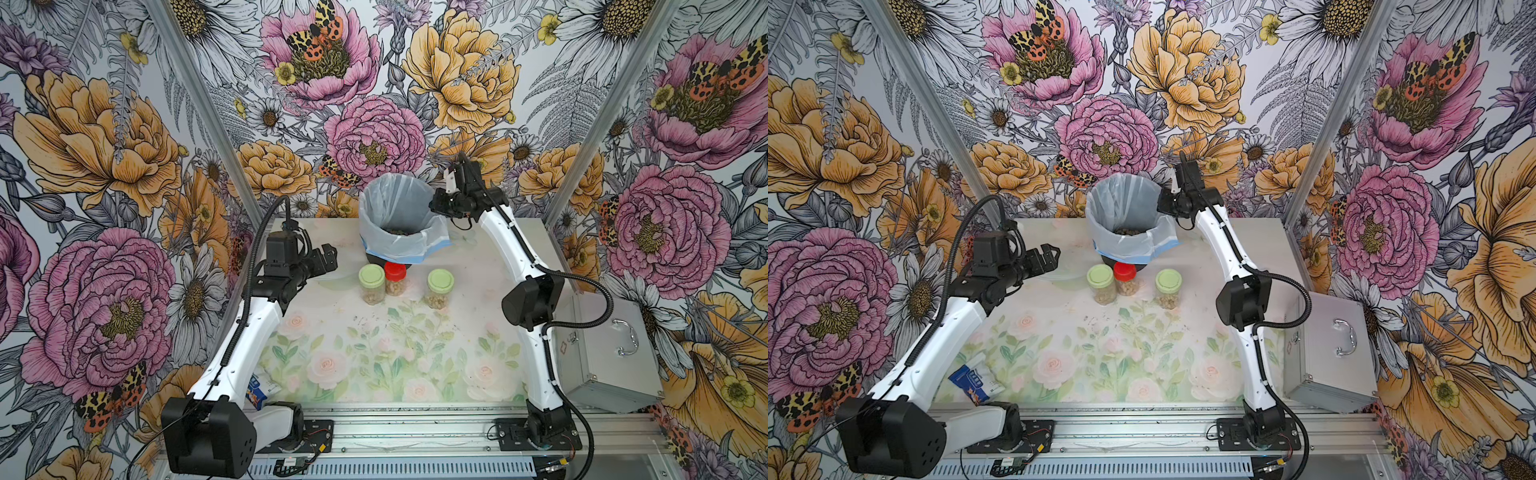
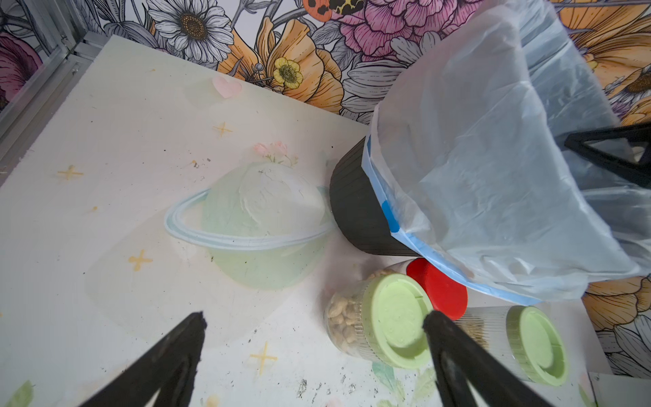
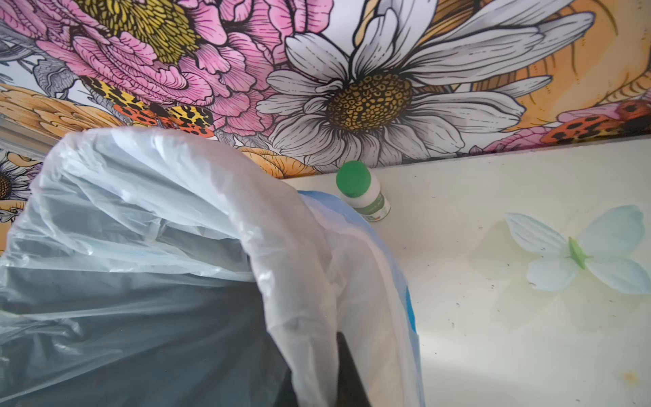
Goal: Empty moldy peanuts from jars
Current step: Move the trash bin to the center of the board.
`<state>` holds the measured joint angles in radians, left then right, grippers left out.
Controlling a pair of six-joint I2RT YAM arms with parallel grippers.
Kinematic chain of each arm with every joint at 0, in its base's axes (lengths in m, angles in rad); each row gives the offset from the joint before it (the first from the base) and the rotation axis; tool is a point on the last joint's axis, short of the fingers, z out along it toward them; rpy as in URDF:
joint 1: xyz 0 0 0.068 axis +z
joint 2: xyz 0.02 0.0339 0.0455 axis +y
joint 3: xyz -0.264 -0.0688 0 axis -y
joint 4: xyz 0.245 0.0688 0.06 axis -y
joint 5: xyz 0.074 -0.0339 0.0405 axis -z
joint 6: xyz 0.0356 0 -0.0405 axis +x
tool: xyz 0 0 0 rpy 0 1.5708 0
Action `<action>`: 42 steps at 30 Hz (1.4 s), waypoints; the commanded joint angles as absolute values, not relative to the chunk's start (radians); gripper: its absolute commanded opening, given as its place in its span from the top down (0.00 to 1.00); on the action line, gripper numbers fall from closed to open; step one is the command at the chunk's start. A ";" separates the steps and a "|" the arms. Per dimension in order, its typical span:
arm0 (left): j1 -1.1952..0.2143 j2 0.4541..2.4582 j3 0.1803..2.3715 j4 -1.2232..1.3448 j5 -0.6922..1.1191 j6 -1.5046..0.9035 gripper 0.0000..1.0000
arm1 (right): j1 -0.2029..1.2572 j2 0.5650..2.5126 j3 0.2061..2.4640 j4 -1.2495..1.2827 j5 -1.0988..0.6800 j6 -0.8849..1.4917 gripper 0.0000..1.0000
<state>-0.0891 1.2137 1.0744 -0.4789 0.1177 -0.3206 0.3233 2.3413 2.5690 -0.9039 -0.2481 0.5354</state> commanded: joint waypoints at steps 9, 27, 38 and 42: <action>-0.075 1.173 1.074 -0.477 0.120 -0.370 0.01 | 0.379 2.364 2.639 -0.774 -0.356 0.502 0.85; -0.055 1.144 1.090 -0.478 0.104 -0.384 0.01 | 0.434 2.379 2.641 -0.687 -0.381 0.471 0.63; -0.054 1.234 1.205 -0.480 0.189 -0.416 0.01 | 0.427 2.361 2.622 -0.691 -0.346 0.452 0.22; -0.057 1.305 1.288 -0.518 0.245 -0.432 0.01 | 0.427 2.321 2.578 -0.689 -0.277 0.405 0.00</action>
